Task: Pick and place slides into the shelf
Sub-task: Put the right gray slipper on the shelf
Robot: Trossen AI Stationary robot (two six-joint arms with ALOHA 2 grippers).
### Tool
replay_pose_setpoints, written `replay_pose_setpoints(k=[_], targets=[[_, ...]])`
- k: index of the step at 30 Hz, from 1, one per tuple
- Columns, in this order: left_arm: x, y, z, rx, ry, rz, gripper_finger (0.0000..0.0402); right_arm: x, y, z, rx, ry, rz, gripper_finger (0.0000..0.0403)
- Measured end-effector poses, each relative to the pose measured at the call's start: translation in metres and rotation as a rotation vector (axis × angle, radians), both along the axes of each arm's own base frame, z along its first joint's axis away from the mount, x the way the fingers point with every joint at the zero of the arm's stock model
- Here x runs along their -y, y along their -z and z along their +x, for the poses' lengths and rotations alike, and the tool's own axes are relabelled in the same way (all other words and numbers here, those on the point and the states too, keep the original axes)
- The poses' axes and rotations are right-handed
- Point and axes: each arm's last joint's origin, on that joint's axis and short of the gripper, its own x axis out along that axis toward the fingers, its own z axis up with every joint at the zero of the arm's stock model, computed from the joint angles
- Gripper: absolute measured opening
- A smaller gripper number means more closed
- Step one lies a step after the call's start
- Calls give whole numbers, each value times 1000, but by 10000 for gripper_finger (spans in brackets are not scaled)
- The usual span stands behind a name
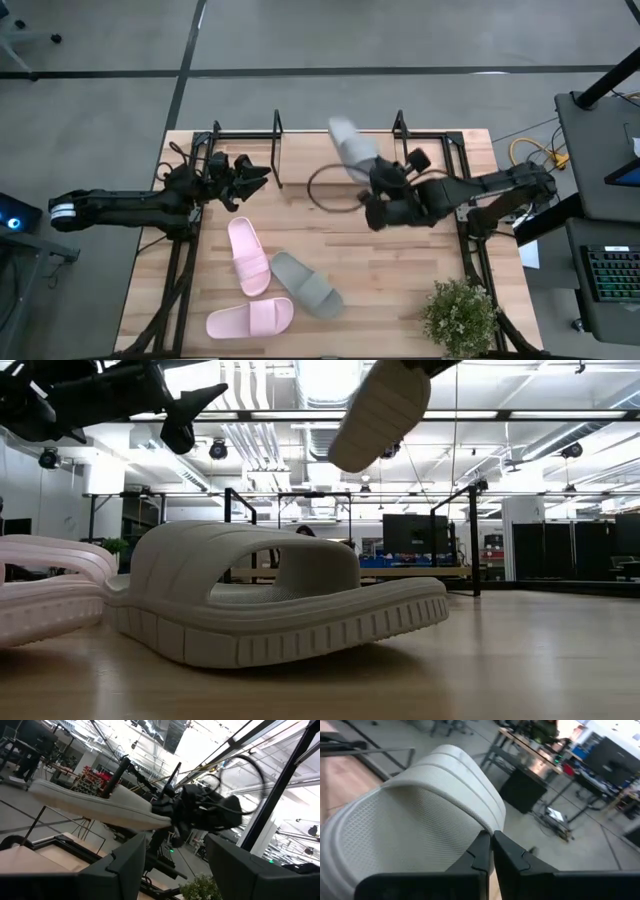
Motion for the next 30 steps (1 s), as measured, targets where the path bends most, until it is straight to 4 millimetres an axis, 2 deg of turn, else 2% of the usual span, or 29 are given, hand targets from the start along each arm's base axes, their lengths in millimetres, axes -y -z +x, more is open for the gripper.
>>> replay_pose_setpoints(k=[6, 11, 30], targets=[[0, 0, 0, -2, 0, 0, 192, 26, -1, 1, -16, 85, -6, 8], [0, 1, 1, -4, 0, -1, 192, 40, -1, 1, -19, 133, -6, 8], [0, 1, 1, -7, 0, -2, 192, 63, -1, 0, -108, 193, -43, 8]])
